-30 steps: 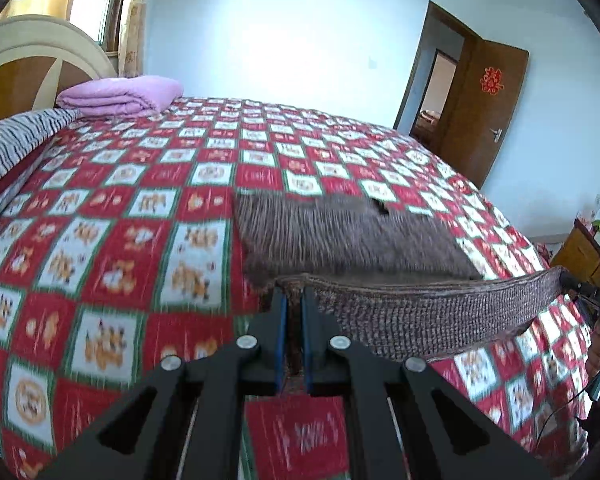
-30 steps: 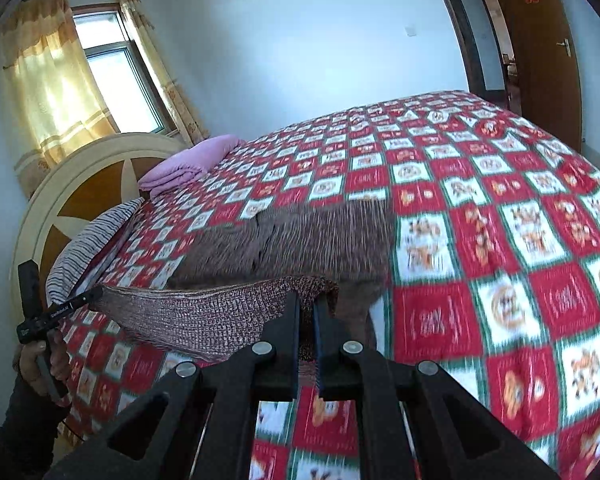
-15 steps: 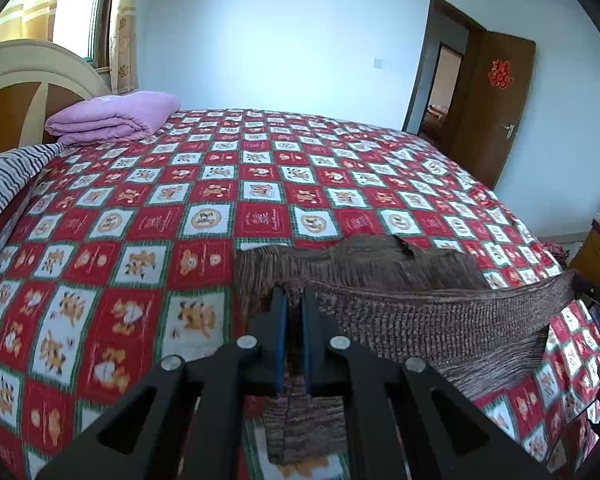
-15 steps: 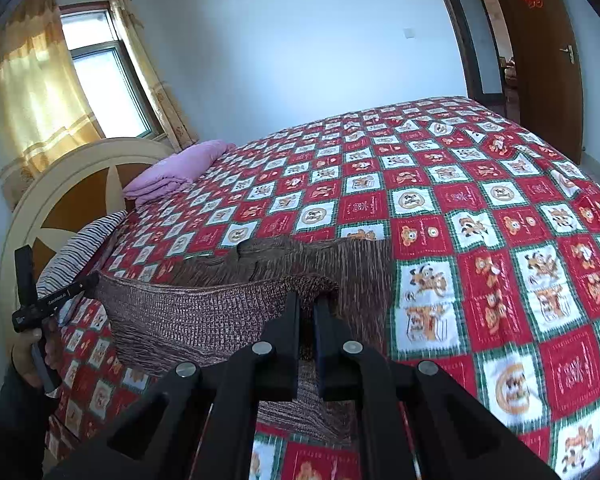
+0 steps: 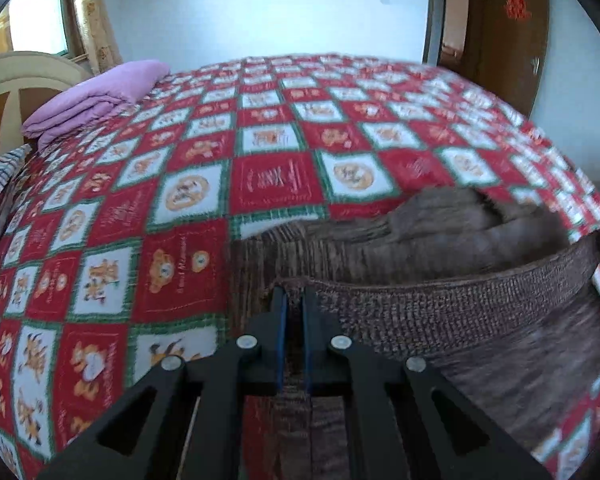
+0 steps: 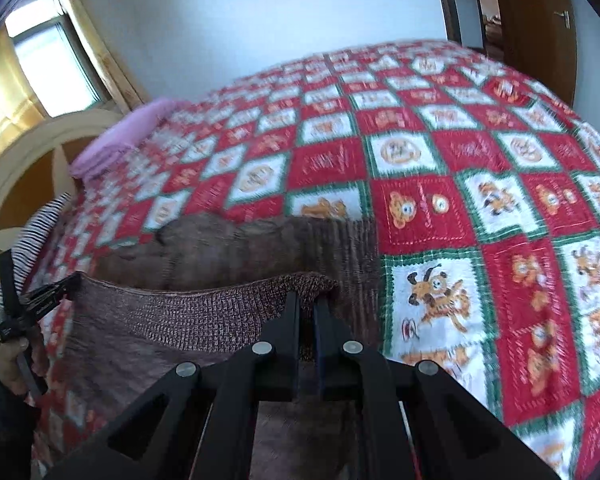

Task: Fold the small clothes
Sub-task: 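Lift the hem with both tools and fold it over toward the collar, then open both tools and release the folded hem onto the sweater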

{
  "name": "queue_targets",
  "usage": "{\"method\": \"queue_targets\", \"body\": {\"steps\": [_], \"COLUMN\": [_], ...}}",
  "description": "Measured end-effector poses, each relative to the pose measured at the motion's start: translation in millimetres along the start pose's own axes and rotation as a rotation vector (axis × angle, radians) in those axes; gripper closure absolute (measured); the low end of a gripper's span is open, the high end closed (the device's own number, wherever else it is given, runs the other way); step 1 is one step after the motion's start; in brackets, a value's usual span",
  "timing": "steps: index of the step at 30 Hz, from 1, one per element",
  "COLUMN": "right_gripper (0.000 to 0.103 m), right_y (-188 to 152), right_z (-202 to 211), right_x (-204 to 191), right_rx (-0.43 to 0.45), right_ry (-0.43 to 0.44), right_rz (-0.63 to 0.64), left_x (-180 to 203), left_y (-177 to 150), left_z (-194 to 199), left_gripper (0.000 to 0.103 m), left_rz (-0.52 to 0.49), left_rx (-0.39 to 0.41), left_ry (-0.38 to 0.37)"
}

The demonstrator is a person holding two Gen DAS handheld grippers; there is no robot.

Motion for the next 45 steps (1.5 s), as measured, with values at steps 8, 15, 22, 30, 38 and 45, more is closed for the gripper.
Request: {"method": "queue_targets", "body": {"steps": [8,15,22,30,38,45], "right_gripper": [0.032,0.032,0.032,0.032,0.032,0.032], "right_y": [-10.7,-44.9,20.0,69.6,12.6,7.5], "right_z": [-0.1,-16.6,-63.7,-27.9,-8.1,-8.6], "right_x": [14.4,-43.1,-58.5,-16.6,29.4,37.7], "right_rx": [0.036,-0.070,-0.077,0.064,0.047,0.049], "right_ry": [-0.150,-0.168,-0.378,-0.380,-0.174,-0.094], "right_rz": [0.098,0.429,0.588,0.358,0.146,0.069], "left_x": [-17.9,1.0,-20.2,-91.2,-58.6,-20.0], "left_y": [-25.6,-60.9,10.2,25.4,-14.3,0.9], "left_z": [37.9,25.5,-5.8,9.2,18.8,-2.3], "left_gripper": [0.008,0.001,0.000,0.000,0.009,0.034], "left_rz": [-0.056,-0.293,-0.293,-0.017,-0.014,-0.033], "left_rx": [0.100,0.051,0.086,0.068,0.100,0.065], "left_ry": [0.105,0.173,0.405,0.421,0.214,0.082]}}
Point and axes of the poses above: each gripper's, at about its wrist camera, not at the fingertips, and z roughly against the way its jaws point, x to its right, y to its top, the point moved 9 cm from there along -z, roughly the way its jaws point, and after that the axes turned 2 degrees about y, right-handed, at the moved point
